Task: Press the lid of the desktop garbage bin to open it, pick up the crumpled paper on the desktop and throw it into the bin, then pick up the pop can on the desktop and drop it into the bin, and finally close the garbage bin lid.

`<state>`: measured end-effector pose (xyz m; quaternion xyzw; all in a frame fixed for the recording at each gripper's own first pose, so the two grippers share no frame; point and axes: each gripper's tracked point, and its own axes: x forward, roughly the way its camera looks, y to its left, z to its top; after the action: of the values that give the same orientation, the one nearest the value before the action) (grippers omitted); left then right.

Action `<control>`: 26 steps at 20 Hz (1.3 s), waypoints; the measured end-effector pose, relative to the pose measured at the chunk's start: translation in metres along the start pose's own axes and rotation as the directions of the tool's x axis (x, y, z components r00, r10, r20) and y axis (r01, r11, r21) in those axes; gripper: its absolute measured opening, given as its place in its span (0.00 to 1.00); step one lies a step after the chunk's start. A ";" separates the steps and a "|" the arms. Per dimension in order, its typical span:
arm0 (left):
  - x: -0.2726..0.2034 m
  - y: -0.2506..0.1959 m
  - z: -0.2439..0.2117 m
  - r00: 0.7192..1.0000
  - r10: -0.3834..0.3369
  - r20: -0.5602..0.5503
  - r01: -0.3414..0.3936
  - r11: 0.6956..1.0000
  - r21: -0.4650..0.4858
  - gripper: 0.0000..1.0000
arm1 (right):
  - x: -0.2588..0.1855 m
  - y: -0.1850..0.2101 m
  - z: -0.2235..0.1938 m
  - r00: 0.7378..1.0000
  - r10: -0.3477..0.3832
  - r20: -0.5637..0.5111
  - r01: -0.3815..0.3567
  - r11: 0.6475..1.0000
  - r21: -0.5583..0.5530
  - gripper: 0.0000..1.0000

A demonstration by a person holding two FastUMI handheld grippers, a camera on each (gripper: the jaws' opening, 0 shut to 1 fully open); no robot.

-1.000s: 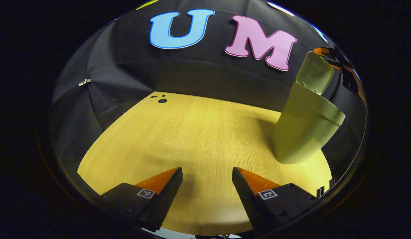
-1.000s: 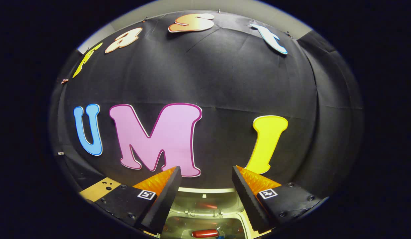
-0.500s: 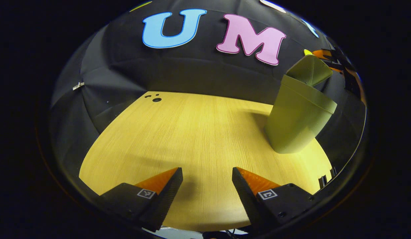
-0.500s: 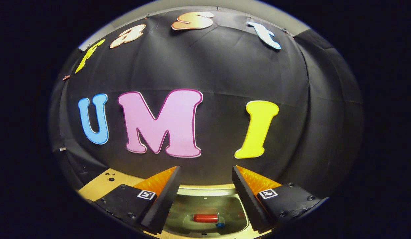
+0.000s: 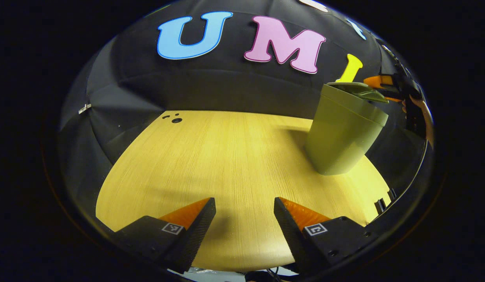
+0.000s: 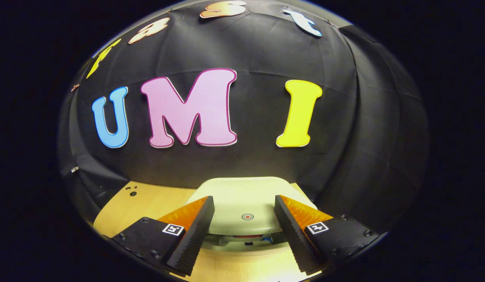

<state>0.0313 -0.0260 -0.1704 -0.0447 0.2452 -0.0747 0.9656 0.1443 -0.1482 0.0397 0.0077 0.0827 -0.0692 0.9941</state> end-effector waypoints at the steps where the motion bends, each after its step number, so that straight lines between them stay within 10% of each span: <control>1: -0.001 -0.001 0.002 1.000 -0.005 0.003 0.005 1.000 0.009 0.96 | -0.001 0.002 -0.005 1.000 0.002 -0.006 -0.002 1.000 0.000 0.97; 12: -0.029 0.012 0.015 0.998 0.012 0.067 -0.017 0.997 0.070 0.96 | 0.003 0.003 -0.036 0.997 -0.041 -0.069 0.042 0.999 0.018 0.98; 26: -0.100 0.040 0.088 0.957 0.075 0.280 -0.067 0.997 -0.037 0.96 | -0.072 0.034 -0.009 0.990 -0.041 0.132 0.049 0.997 -0.059 0.96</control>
<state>-0.0084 0.0347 -0.0520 -0.0590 0.1079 -0.0296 0.9920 0.0772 -0.1043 0.0432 -0.0298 0.0199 -0.0894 0.9954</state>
